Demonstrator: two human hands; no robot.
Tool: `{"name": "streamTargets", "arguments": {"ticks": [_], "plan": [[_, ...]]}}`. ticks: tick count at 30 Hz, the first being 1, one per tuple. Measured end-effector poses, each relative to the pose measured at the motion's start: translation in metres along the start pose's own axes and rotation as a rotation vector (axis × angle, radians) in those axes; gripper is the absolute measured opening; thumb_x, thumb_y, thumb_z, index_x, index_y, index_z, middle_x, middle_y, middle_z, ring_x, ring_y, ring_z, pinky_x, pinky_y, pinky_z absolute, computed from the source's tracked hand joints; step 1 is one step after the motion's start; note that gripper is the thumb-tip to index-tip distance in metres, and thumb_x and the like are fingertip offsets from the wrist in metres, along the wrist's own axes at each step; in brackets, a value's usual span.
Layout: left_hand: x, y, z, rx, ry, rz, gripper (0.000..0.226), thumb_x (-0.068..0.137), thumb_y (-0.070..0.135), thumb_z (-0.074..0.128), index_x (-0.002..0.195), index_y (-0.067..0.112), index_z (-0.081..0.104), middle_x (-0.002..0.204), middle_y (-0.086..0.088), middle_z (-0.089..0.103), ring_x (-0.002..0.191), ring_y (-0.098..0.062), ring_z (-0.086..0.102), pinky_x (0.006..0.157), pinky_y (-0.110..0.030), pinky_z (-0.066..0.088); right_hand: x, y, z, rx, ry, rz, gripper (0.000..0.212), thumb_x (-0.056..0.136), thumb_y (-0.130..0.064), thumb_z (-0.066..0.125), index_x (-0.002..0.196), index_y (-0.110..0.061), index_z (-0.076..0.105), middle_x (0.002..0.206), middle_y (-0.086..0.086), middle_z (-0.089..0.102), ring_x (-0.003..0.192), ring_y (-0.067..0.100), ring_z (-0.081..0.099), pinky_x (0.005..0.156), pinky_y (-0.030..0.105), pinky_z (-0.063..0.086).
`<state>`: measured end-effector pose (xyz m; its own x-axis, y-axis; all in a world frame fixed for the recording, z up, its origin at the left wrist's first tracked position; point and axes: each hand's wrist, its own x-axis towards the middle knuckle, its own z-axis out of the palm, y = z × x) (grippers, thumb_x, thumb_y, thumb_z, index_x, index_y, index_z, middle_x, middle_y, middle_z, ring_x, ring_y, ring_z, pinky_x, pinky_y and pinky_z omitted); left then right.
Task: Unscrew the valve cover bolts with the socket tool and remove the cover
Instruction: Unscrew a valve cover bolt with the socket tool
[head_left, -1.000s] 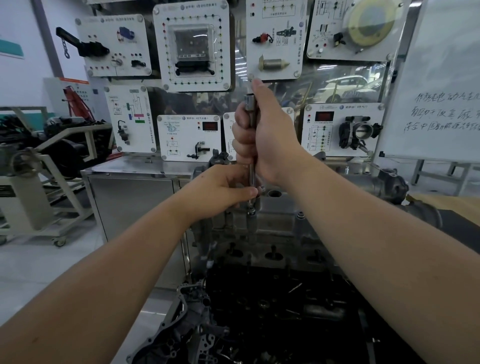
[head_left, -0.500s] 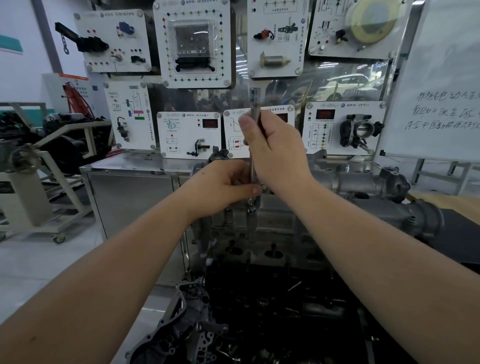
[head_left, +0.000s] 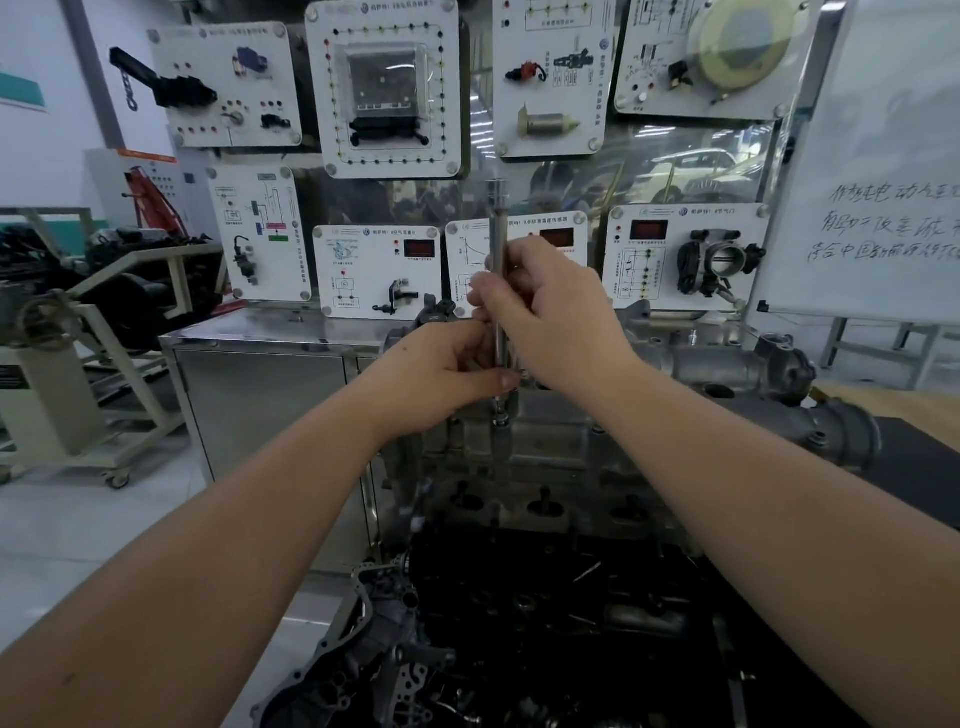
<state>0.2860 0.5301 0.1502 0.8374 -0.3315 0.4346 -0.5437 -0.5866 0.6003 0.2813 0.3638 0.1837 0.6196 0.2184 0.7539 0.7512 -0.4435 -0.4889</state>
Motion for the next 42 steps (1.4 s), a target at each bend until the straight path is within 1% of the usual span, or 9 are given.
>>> {"name": "streamTargets", "arguments": {"ticks": [6,12,17,23,26,29,31,36,42], "plan": [[-0.002,0.0,-0.002,-0.162,-0.023,-0.042,0.01,0.097,0.017,0.069,0.105,0.013,0.073,0.092,-0.005,0.077,0.073,-0.011,0.067,0.07,-0.028,0.057,0.004,-0.001,-0.014,0.063,-0.113,0.038,0.016,0.104,-0.022,0.056,0.11,-0.012,0.067,0.089,-0.009,0.075,0.079,-0.001,0.072,0.08,0.032,0.06],[0.0,0.004,-0.002,-0.023,-0.002,-0.01,0.021,0.094,0.025,0.073,0.106,0.009,0.069,0.097,-0.017,0.073,0.088,-0.037,0.068,0.086,-0.053,0.055,-0.011,0.007,0.004,0.11,-0.01,0.054,0.031,0.101,-0.027,0.061,0.131,-0.025,0.05,0.092,-0.016,0.075,0.083,0.002,0.072,0.071,0.018,0.058],[-0.002,0.003,-0.001,-0.008,0.06,0.045,0.01,0.09,0.022,0.077,0.091,0.016,0.069,0.067,0.012,0.065,0.058,0.0,0.055,0.056,-0.015,0.045,-0.016,0.01,0.01,0.195,0.09,0.088,0.017,0.092,-0.021,0.073,0.1,-0.03,0.062,0.088,-0.012,0.074,0.075,0.007,0.072,0.069,0.024,0.06],[-0.006,0.007,-0.004,-0.062,-0.038,0.033,0.036,0.099,0.018,0.067,0.08,0.047,0.073,0.069,0.013,0.07,0.062,-0.002,0.065,0.06,-0.014,0.049,-0.017,0.01,0.004,0.259,-0.031,0.103,0.018,0.099,-0.018,0.065,0.104,-0.035,0.061,0.087,-0.021,0.075,0.083,0.01,0.074,0.071,0.02,0.059],[-0.005,0.007,-0.004,-0.005,-0.01,0.05,0.024,0.098,0.023,0.068,0.087,0.044,0.072,0.073,0.012,0.072,0.063,-0.004,0.065,0.061,-0.019,0.05,-0.024,0.011,0.011,0.308,0.029,0.111,0.018,0.1,-0.018,0.064,0.114,-0.027,0.064,0.094,-0.019,0.074,0.087,0.011,0.073,0.072,0.014,0.056],[-0.003,0.005,-0.001,0.011,0.002,0.042,0.017,0.096,0.024,0.071,0.111,0.029,0.072,0.099,0.004,0.076,0.093,-0.018,0.072,0.085,-0.04,0.059,-0.033,0.014,0.019,0.382,0.096,0.139,0.021,0.094,-0.014,0.071,0.108,-0.029,0.066,0.096,-0.018,0.073,0.094,-0.001,0.07,0.082,0.019,0.057],[-0.003,0.005,-0.001,0.019,0.015,0.063,0.025,0.093,0.022,0.072,0.115,0.033,0.07,0.104,0.009,0.075,0.099,-0.017,0.071,0.091,-0.039,0.058,-0.038,0.017,0.024,0.389,0.141,0.172,0.022,0.09,-0.013,0.077,0.102,-0.03,0.069,0.089,-0.019,0.073,0.089,-0.002,0.07,0.08,0.021,0.057],[-0.005,0.004,-0.001,-0.054,-0.006,0.085,0.02,0.094,0.018,0.069,0.095,0.038,0.071,0.088,0.006,0.074,0.072,-0.004,0.064,0.068,-0.017,0.053,-0.041,0.024,0.031,0.308,0.239,0.188,0.015,0.092,-0.022,0.075,0.107,-0.019,0.076,0.099,0.002,0.073,0.096,0.019,0.069,0.088,0.045,0.057],[-0.003,0.005,-0.002,-0.069,-0.026,0.046,0.01,0.096,0.019,0.069,0.102,0.026,0.071,0.094,0.004,0.078,0.07,-0.002,0.067,0.065,-0.017,0.053,-0.04,0.031,0.028,0.313,0.207,0.14,0.02,0.095,-0.023,0.07,0.114,-0.021,0.076,0.098,-0.006,0.072,0.096,0.01,0.069,0.088,0.036,0.059]]}}
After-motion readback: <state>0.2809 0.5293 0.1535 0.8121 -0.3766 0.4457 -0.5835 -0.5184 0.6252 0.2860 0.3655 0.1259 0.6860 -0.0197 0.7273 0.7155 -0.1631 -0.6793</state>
